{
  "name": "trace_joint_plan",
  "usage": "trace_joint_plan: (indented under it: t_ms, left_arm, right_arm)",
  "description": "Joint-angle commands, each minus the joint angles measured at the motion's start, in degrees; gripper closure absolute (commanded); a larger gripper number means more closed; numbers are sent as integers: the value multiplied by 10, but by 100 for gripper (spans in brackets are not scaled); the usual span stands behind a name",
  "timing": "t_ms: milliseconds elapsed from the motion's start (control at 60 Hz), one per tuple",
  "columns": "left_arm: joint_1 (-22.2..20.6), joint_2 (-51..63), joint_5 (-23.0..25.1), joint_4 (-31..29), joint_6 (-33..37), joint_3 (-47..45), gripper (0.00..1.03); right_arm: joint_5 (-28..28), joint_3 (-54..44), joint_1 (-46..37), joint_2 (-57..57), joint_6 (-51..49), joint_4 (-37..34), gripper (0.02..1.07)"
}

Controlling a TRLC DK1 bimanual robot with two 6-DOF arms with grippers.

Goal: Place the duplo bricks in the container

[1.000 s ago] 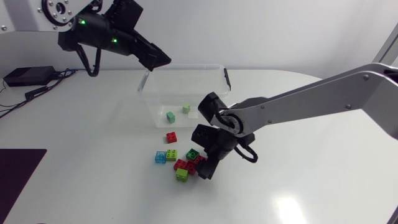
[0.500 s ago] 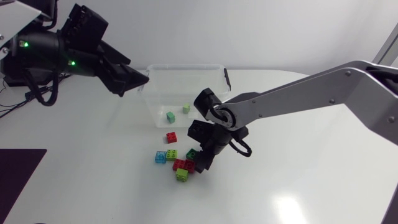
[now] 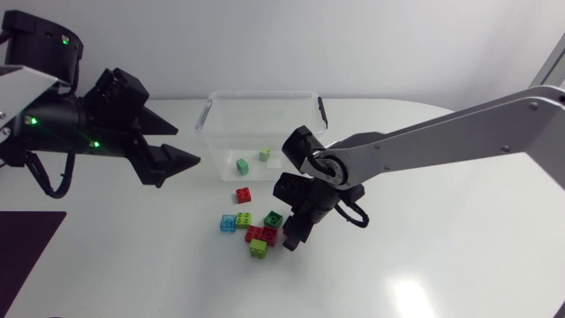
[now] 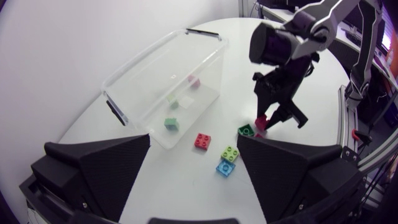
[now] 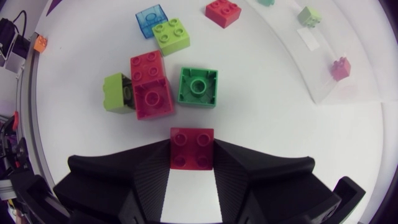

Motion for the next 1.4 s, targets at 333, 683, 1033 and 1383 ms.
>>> trace_joint_plan:
  t_ms: [333,683,1033,1383]
  left_arm:
    - [1,29,36,53,144,-134,5]
    - [-21,192,63,140,237,-139,5]
    - [-24,306,89,166,290,-82,5]
    - [-18,368,98,161,311,-37,6]
  right_arm:
    - [5,-2,-25,-146,30,-29,72]
    - [5,69,-43,-188,58,-37,71]
    - [2,110,-44,-173,59,-39,71]
    - [-6,140,-44,-145,60,-38,71]
